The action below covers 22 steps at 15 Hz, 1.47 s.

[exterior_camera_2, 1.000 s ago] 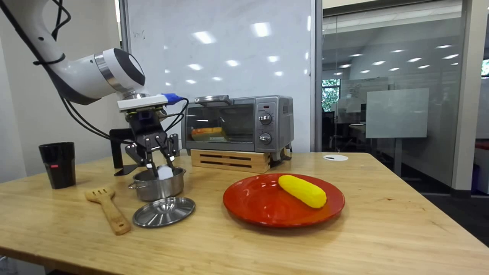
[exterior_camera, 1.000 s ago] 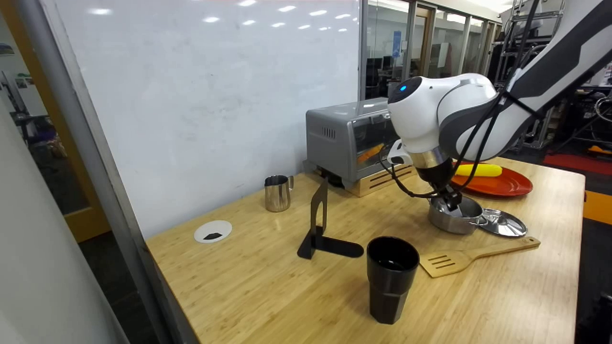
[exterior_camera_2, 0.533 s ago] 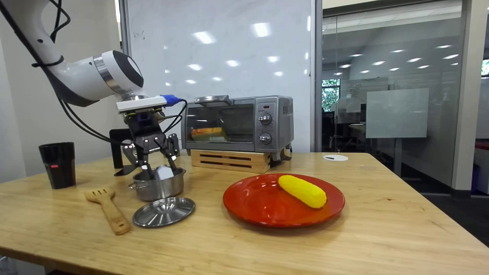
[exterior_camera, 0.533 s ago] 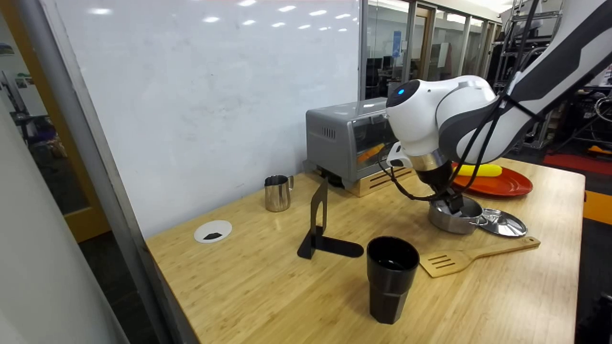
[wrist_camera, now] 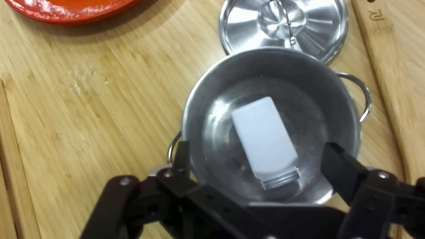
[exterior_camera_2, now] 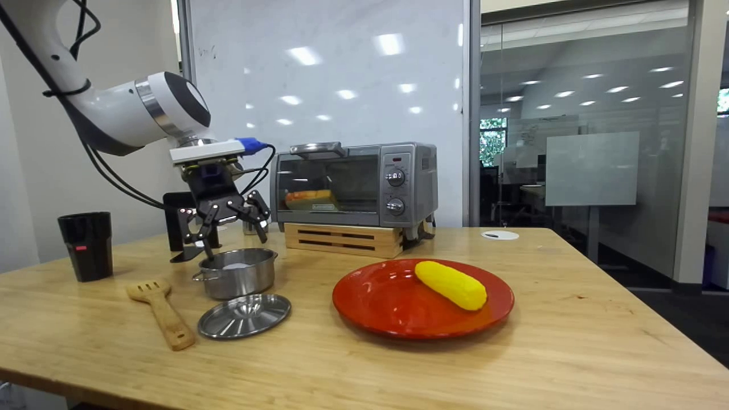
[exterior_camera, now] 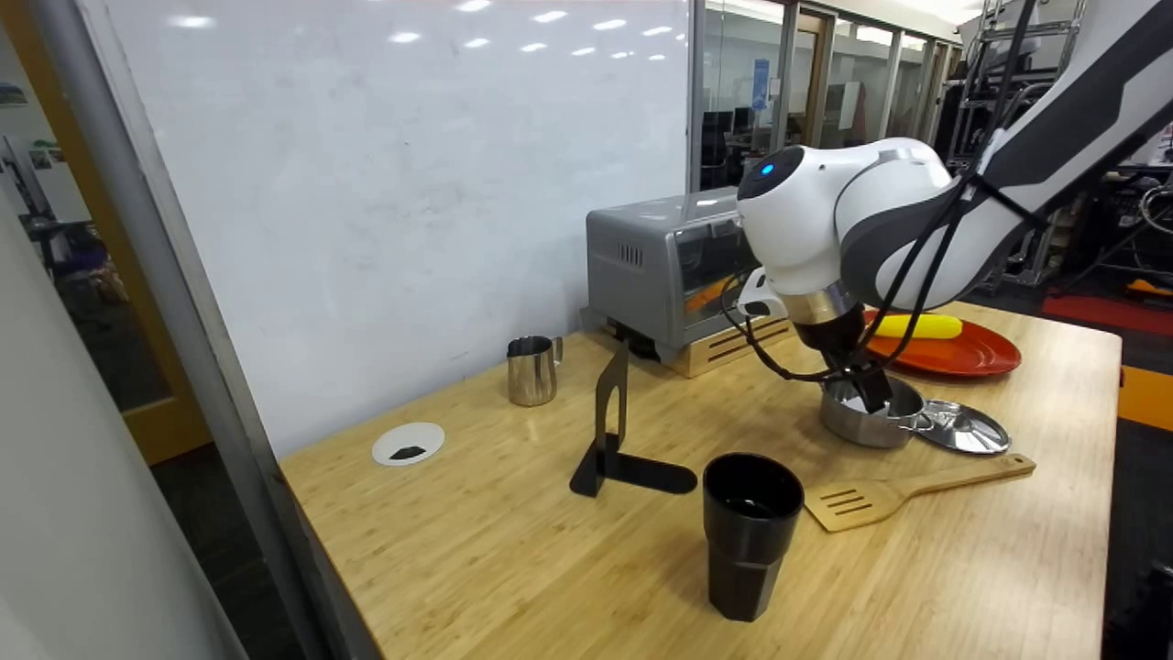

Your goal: Place the salt shaker in the pot then close the pot

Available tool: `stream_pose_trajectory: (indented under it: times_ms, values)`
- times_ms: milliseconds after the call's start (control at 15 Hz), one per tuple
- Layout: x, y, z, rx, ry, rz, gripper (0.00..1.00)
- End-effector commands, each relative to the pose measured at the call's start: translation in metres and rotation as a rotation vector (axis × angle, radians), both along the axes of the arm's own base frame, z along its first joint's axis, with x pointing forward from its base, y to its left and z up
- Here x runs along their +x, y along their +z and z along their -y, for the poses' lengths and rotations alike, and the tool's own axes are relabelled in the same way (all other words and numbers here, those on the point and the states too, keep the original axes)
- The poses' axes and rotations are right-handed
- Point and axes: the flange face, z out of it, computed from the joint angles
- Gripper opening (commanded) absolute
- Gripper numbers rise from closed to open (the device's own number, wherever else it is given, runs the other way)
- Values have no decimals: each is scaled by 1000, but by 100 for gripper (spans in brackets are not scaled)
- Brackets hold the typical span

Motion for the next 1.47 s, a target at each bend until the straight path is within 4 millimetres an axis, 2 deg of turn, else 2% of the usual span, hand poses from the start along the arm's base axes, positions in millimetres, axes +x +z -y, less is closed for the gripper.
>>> stream_pose_trajectory:
  times_ms: [0,267,400,667,867,1067,1267,1400]
  values:
    - [-2,25,3,-1,-35,34,100]
    - [2,70,21,72,-119,96,100]
    - [2,97,39,134,-171,132,100]
    - [-9,152,90,244,-278,193,100]
    - [-24,178,139,289,-319,223,100]
    - [-37,187,179,305,-280,186,100]
    - [-50,175,208,312,-208,118,100]
    - [-57,163,217,320,-145,75,100]
